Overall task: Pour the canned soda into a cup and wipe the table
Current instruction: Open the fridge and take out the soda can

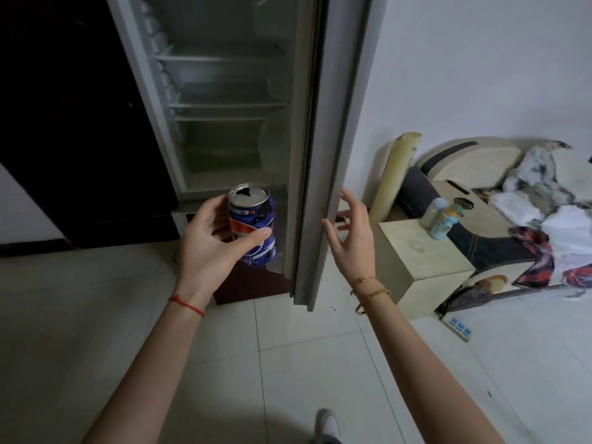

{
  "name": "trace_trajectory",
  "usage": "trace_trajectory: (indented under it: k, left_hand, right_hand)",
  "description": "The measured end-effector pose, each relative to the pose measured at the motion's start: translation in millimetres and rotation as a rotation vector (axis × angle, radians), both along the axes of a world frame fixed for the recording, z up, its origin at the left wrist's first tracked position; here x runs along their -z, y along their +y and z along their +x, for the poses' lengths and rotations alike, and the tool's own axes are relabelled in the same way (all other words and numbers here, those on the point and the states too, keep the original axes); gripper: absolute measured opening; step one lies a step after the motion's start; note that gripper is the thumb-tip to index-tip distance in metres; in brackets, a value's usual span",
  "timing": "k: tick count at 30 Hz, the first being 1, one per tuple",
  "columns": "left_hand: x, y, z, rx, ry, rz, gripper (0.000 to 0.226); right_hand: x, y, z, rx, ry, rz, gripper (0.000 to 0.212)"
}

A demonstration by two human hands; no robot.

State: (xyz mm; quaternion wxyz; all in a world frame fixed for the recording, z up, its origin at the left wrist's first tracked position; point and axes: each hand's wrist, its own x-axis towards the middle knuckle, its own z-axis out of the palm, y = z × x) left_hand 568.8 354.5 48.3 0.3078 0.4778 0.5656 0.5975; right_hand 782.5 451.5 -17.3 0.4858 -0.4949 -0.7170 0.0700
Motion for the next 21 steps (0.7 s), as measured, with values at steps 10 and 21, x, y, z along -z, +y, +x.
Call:
trace_trajectory:
  k: [10, 21]
  left_hand:
    - [5.5, -20.4, -72.3, -0.098, 0.001, -0.016, 0.069]
    - [11.6, -6.6, -130.0, -0.222, -0.013, -0.001, 0.067]
  right_hand:
    - [-0.9, 13.2, -102.3, -0.052, -0.066, 0.038, 0.081]
    - [-4.4, 55.0, -193.6, -0.180, -0.148, 0.090, 0.096]
